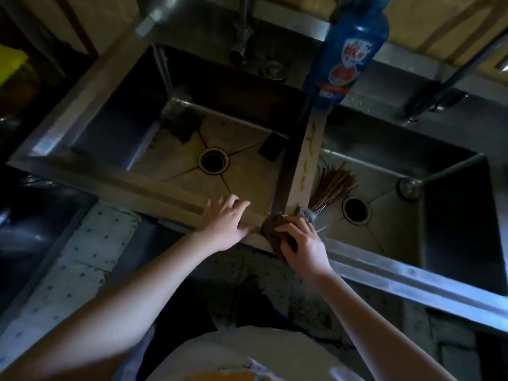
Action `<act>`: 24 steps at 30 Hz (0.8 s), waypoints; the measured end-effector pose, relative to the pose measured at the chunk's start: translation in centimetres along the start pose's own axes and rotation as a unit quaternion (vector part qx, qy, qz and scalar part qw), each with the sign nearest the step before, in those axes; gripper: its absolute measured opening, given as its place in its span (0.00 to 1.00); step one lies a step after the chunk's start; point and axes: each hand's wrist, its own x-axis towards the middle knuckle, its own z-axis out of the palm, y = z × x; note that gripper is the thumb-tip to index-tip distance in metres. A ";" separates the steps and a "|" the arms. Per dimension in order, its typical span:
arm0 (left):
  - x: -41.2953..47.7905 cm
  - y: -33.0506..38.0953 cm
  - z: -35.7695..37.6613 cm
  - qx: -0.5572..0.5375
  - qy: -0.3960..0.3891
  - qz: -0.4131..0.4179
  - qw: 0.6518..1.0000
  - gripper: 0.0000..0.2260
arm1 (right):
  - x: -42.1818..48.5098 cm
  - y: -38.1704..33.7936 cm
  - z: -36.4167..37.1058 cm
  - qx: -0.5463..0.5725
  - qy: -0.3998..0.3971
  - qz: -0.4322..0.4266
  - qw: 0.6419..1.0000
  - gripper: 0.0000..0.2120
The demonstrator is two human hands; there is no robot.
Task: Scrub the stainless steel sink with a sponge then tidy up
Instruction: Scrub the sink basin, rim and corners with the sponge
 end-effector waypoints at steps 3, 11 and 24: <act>-0.3 1.4 0.5 0.015 0.009 -0.027 0.999 0.24 | 0.5 1.5 -1.0 0.010 -0.034 -0.034 0.999 0.14; -0.6 2.2 0.0 0.020 -0.004 -0.060 0.998 0.25 | 3.7 3.9 -2.9 0.042 -0.083 -0.060 0.994 0.16; -0.6 2.2 -0.6 0.028 -0.045 -0.058 0.997 0.26 | 7.6 2.8 -3.2 0.053 -0.044 0.037 0.997 0.14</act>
